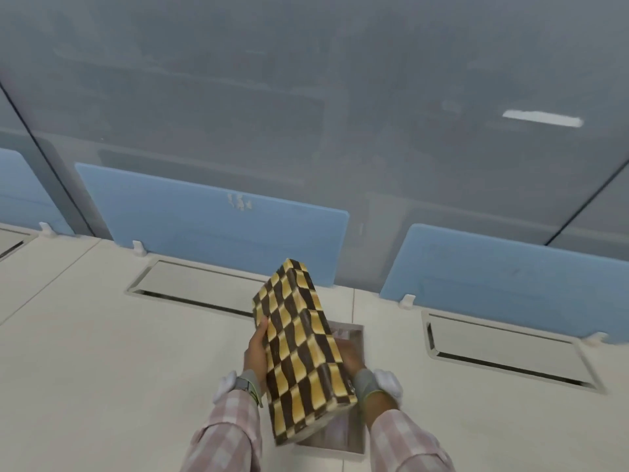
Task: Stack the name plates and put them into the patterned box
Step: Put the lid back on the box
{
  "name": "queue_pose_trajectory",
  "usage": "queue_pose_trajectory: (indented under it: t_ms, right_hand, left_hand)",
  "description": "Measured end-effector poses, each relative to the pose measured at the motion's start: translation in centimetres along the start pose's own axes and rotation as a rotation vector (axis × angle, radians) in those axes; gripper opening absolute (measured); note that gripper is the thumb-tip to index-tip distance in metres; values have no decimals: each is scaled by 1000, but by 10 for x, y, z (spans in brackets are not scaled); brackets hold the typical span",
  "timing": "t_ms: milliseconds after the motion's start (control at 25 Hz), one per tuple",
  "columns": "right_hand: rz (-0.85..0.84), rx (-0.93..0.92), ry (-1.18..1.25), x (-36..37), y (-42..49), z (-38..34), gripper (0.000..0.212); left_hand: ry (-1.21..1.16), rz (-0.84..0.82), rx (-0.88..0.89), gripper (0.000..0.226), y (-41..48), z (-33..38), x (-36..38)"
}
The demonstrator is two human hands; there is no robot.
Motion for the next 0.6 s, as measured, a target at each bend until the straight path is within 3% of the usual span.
queue_pose_trajectory:
  t_ms: [80,120,240,320,400,600]
  right_hand:
    - [93,142,180,-34,-6,21,58]
    - [101,167,217,-47,-8,31,63]
    - [84,239,5,-63,-11,59,72]
    - [118,247,-65,-71,-1,91,81]
    - [140,224,-128,-77,11,116,79]
    - [289,179,-345,-86,-2,86,64]
  left_hand:
    - [97,132,29,83,2,-2,2]
    - [149,166,11,81,2,-8,8]
    - [325,191,3,50,-5,-17,35]
    - [480,244,17,50,1,-25,47]
    - [553,277,51,52,10,-34,50]
    - [570,300,99,53,23,-42,50]
Point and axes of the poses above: each hand's wrist, its own y-axis towards the middle knuckle, its own x-axis out of the palm, z = x × y, the point moved 9 cm from there along y, towards the middle knuckle, and after that the axes turned 10 degrees about -x, right-handed, at the moved point
